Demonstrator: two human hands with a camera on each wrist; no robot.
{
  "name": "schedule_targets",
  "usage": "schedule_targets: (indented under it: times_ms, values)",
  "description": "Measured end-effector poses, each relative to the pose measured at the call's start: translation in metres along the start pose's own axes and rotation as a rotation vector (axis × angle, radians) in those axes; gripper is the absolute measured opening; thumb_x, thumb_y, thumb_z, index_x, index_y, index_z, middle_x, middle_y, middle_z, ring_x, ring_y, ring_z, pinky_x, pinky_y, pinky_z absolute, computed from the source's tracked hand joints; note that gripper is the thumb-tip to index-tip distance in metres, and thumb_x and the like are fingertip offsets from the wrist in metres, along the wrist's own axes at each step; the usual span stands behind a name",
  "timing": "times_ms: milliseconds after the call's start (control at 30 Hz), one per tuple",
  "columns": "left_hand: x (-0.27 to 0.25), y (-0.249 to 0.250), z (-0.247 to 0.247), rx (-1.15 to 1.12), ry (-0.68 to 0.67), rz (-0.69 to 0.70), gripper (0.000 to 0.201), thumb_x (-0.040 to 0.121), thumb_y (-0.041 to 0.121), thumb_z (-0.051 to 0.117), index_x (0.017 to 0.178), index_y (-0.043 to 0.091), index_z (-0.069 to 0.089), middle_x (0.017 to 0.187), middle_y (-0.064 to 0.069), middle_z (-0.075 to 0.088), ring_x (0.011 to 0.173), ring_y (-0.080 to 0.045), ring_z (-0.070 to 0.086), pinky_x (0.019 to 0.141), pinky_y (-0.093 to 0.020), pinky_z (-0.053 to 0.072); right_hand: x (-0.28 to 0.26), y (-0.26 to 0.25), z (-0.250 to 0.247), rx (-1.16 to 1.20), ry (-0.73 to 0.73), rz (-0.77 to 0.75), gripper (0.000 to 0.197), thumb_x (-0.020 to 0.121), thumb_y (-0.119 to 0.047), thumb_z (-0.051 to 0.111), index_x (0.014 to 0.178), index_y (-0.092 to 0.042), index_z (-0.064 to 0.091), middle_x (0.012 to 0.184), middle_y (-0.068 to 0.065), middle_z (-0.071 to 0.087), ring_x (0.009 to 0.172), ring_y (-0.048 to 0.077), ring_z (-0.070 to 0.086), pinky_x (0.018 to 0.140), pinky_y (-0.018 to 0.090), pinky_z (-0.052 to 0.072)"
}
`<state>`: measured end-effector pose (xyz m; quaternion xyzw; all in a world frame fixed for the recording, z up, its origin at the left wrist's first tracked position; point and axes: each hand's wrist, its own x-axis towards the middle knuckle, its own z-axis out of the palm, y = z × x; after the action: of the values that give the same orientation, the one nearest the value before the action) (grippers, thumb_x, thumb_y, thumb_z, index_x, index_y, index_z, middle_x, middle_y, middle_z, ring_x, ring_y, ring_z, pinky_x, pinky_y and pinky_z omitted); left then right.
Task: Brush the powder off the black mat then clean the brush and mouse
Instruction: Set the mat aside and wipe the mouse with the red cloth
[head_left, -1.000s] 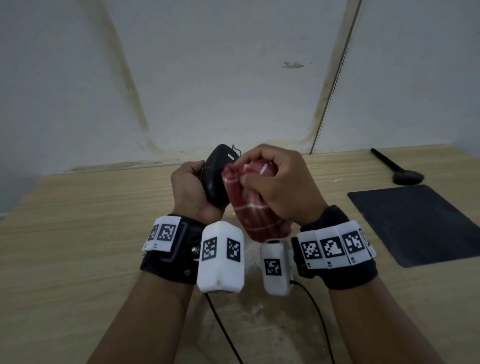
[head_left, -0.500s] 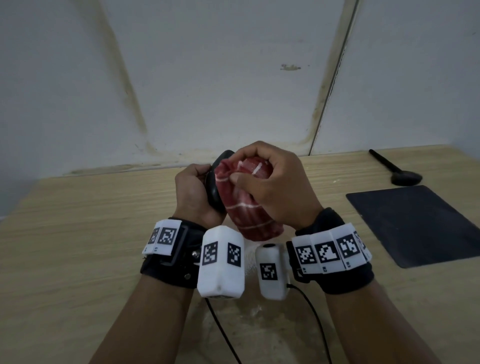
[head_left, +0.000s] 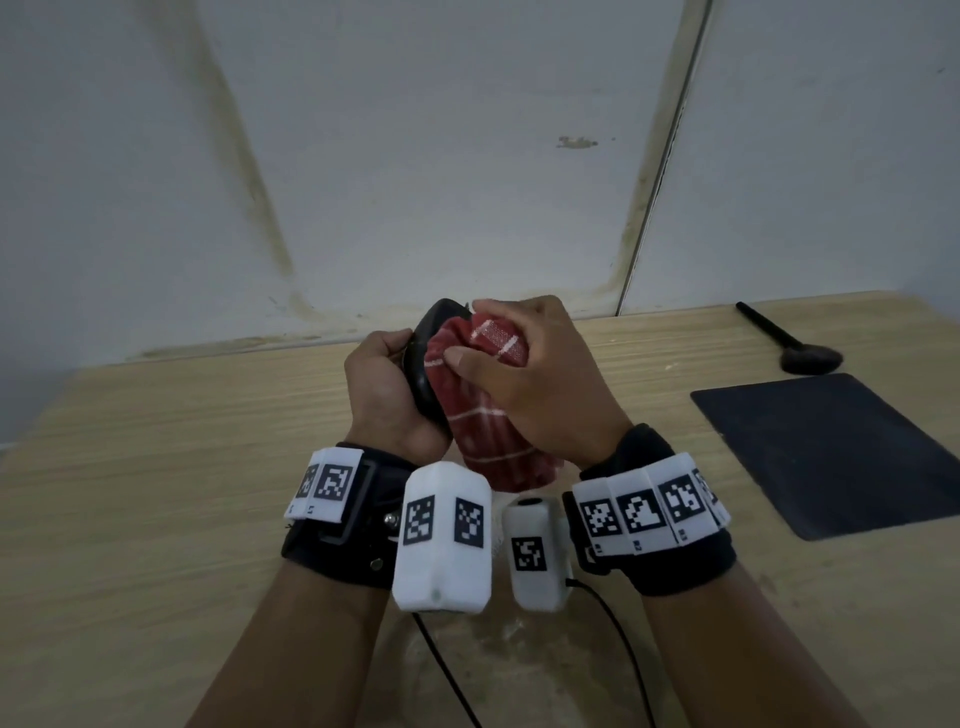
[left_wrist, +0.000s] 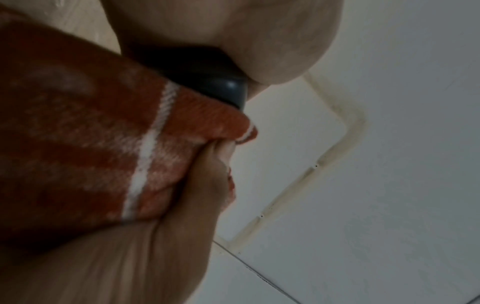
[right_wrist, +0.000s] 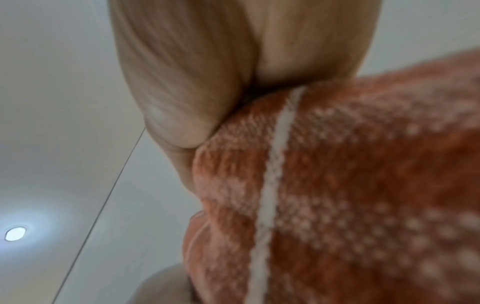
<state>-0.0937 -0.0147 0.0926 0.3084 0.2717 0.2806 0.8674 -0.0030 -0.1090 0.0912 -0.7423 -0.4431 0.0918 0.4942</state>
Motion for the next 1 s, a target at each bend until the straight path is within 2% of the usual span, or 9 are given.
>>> schedule_targets:
  times_ms: [67, 133, 233, 333, 500, 600, 800, 900, 1000]
  values:
    - [0.0, 0.001, -0.003, -0.025, -0.002, 0.016, 0.049, 0.093, 0.034, 0.037, 0.111, 0.001, 0.069, 0.099, -0.019, 0.072, 0.091, -0.034, 0.068, 0.086, -0.042, 0.053, -0.001, 0.0, 0.005, -0.048, -0.072, 0.034, 0.066, 0.084, -0.059, 0.066, 0.143, -0.035, 0.047, 0.139, -0.002, 0.033, 0.133, 0.018, 0.034, 0.107, 0.031, 0.037]
    - [0.0, 0.001, -0.005, -0.047, -0.013, 0.038, 0.046, 0.093, 0.034, 0.037, 0.104, 0.003, 0.069, 0.097, -0.018, 0.071, 0.089, -0.033, 0.067, 0.085, -0.04, 0.054, -0.002, -0.001, 0.009, 0.023, -0.174, 0.057, 0.076, 0.082, -0.063, 0.066, 0.147, -0.034, 0.039, 0.148, -0.004, 0.027, 0.135, 0.017, 0.034, 0.108, 0.034, 0.038]
    - [0.0, -0.003, -0.007, -0.058, -0.004, 0.073, 0.043, 0.094, 0.033, 0.036, 0.102, 0.004, 0.066, 0.095, -0.017, 0.068, 0.087, -0.032, 0.066, 0.083, -0.038, 0.055, -0.005, 0.0, 0.012, 0.069, -0.258, 0.026, 0.074, 0.081, -0.06, 0.069, 0.143, -0.028, 0.043, 0.138, -0.001, 0.046, 0.122, 0.012, 0.051, 0.105, 0.036, 0.047]
    - [0.003, -0.003, -0.011, -0.077, 0.032, 0.104, 0.044, 0.093, 0.033, 0.036, 0.108, 0.002, 0.064, 0.104, -0.02, 0.064, 0.095, -0.035, 0.063, 0.091, -0.042, 0.051, -0.007, -0.002, 0.009, 0.021, -0.296, -0.011, 0.051, 0.085, -0.049, 0.071, 0.128, -0.025, 0.055, 0.118, -0.002, 0.06, 0.104, 0.011, 0.061, 0.091, 0.032, 0.052]
    - [0.006, -0.007, -0.019, -0.105, 0.041, 0.106, 0.032, 0.091, 0.03, 0.042, 0.093, 0.008, 0.066, 0.082, -0.009, 0.064, 0.071, -0.026, 0.062, 0.07, -0.032, 0.049, -0.009, 0.0, 0.002, 0.201, 0.0, 0.048, 0.057, 0.081, -0.029, 0.08, 0.123, -0.023, 0.042, 0.103, -0.007, 0.061, 0.088, 0.006, 0.064, 0.075, 0.02, 0.054]
    - [0.005, -0.013, -0.015, -0.058, 0.0, 0.076, 0.036, 0.09, 0.031, 0.044, 0.104, 0.009, 0.069, 0.092, -0.009, 0.07, 0.081, -0.028, 0.066, 0.084, -0.036, 0.051, -0.01, -0.003, 0.008, 0.286, 0.086, -0.01, 0.054, 0.08, -0.02, 0.077, 0.115, -0.024, 0.037, 0.106, -0.004, 0.056, 0.092, 0.012, 0.064, 0.076, 0.025, 0.057]
    - [0.007, -0.004, -0.013, -0.059, 0.029, 0.075, 0.032, 0.088, 0.031, 0.048, 0.092, 0.005, 0.066, 0.085, -0.012, 0.064, 0.079, -0.03, 0.06, 0.085, -0.038, 0.046, -0.009, -0.003, -0.01, 0.083, -0.34, -0.081, 0.034, 0.074, -0.013, 0.079, 0.091, -0.027, 0.053, 0.085, -0.006, 0.064, 0.068, 0.005, 0.06, 0.062, 0.021, 0.05]
    - [0.008, -0.001, -0.015, -0.039, 0.004, 0.052, 0.03, 0.087, 0.03, 0.05, 0.095, 0.007, 0.068, 0.088, -0.009, 0.064, 0.075, -0.027, 0.059, 0.075, -0.033, 0.045, -0.005, 0.004, -0.017, 0.132, -0.208, -0.075, 0.031, 0.073, -0.015, 0.081, 0.094, -0.025, 0.06, 0.089, -0.003, 0.068, 0.075, 0.012, 0.067, 0.068, 0.026, 0.058]
    - [0.003, -0.006, -0.01, 0.003, -0.037, 0.02, 0.053, 0.08, 0.026, 0.057, 0.127, 0.003, 0.063, 0.11, -0.013, 0.062, 0.095, -0.032, 0.061, 0.097, -0.043, 0.047, -0.003, 0.005, -0.019, 0.235, 0.017, -0.125, 0.031, 0.072, -0.026, 0.081, 0.098, -0.027, 0.063, 0.098, 0.001, 0.068, 0.089, 0.019, 0.068, 0.082, 0.039, 0.06]
